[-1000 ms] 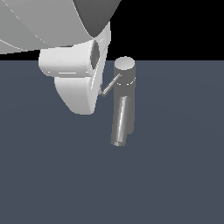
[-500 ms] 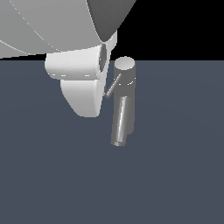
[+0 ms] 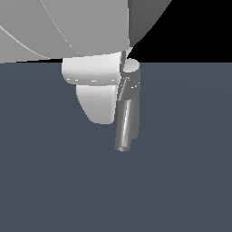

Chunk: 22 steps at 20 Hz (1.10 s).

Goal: Turn on the faucet by rotating a designated handle.

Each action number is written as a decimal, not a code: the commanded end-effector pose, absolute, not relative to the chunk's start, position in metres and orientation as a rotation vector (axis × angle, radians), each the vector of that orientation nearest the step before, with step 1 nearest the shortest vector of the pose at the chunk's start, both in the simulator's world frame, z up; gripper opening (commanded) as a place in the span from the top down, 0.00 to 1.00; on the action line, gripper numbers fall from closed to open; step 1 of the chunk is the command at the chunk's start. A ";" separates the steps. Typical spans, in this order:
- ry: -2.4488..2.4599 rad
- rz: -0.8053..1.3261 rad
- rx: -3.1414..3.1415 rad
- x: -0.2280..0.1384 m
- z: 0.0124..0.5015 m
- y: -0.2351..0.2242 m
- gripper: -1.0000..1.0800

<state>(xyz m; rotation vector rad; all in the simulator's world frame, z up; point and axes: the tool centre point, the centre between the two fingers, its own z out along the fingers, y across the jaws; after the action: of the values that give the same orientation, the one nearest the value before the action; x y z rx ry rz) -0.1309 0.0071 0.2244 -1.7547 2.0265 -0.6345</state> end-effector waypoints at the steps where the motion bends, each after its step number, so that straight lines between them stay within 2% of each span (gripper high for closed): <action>1: 2.049 -0.635 -1.737 -0.133 0.223 -0.005 1.00; 22: 2.062 -0.633 -1.730 -0.145 0.219 -0.046 1.00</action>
<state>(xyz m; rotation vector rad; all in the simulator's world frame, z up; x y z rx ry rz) -0.1403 -0.0310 0.2226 -1.7594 2.0222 -0.6373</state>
